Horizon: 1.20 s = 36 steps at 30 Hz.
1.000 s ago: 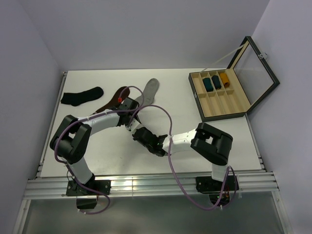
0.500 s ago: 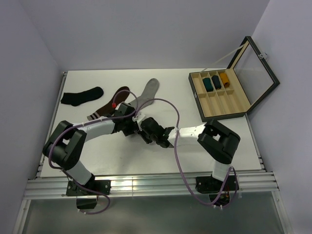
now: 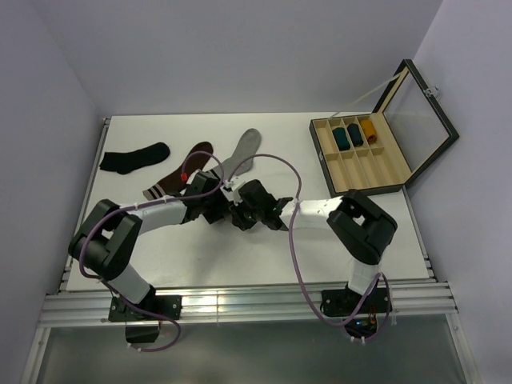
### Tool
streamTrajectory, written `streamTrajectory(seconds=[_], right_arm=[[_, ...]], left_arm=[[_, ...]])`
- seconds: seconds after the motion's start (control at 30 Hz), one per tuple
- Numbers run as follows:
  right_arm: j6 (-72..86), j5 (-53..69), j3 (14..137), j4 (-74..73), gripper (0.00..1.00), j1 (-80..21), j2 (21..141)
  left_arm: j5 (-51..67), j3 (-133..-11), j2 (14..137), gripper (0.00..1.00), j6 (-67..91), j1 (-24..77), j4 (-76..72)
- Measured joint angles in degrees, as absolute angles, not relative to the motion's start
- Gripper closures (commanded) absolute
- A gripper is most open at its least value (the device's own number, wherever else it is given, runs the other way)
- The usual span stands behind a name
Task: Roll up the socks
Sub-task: Roll the sock at the center of the board, then pick up the sock at the center of the board.
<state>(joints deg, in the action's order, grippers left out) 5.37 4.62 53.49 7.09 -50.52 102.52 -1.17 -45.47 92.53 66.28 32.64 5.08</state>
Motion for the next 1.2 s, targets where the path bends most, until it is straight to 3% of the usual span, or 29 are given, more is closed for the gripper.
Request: streamTrajectory(seconds=[0.13, 0.27, 0.33, 0.47, 0.53, 0.67, 0.87, 1.2], right_arm=[[6.55, 10.20, 54.50, 6.07, 1.00, -48.21, 103.26], [7.40, 14.09, 55.33, 5.21, 0.98, -46.72, 103.88], [7.70, 14.81, 55.35, 5.17, 0.92, -46.39, 103.90], [7.99, 14.68, 55.22, 5.10, 0.61, -46.35, 103.53], [8.19, 14.13, 54.72, 4.71, 0.47, -46.37, 102.67], [7.92, 10.74, 53.12, 1.80, 0.36, -47.13, 98.94], [5.45, 3.88, 52.84, 0.43, 0.33, -49.89, 93.95], [2.02, -3.84, 52.88, 4.38, 0.32, -54.52, 96.42]], left_arm=[[-1.13, -45.28, 93.21, 0.55, 67.05, 32.64, 3.75], [-1.13, -45.28, 93.78, 0.74, 67.20, 32.58, 2.81], [-1.08, -45.28, 93.91, 0.80, 67.20, 32.56, 2.59], [-0.86, -45.30, 94.02, 0.95, 67.11, 32.53, 2.37], [-0.27, -45.41, 94.17, 0.98, 66.98, 32.58, 2.33], [0.21, -45.87, 94.45, 1.00, 66.04, 32.58, 2.61], [0.23, -46.92, 94.63, 1.00, 64.10, 32.60, 4.03], [0.36, -48.47, 95.09, 1.00, 62.43, 32.60, 6.59]])
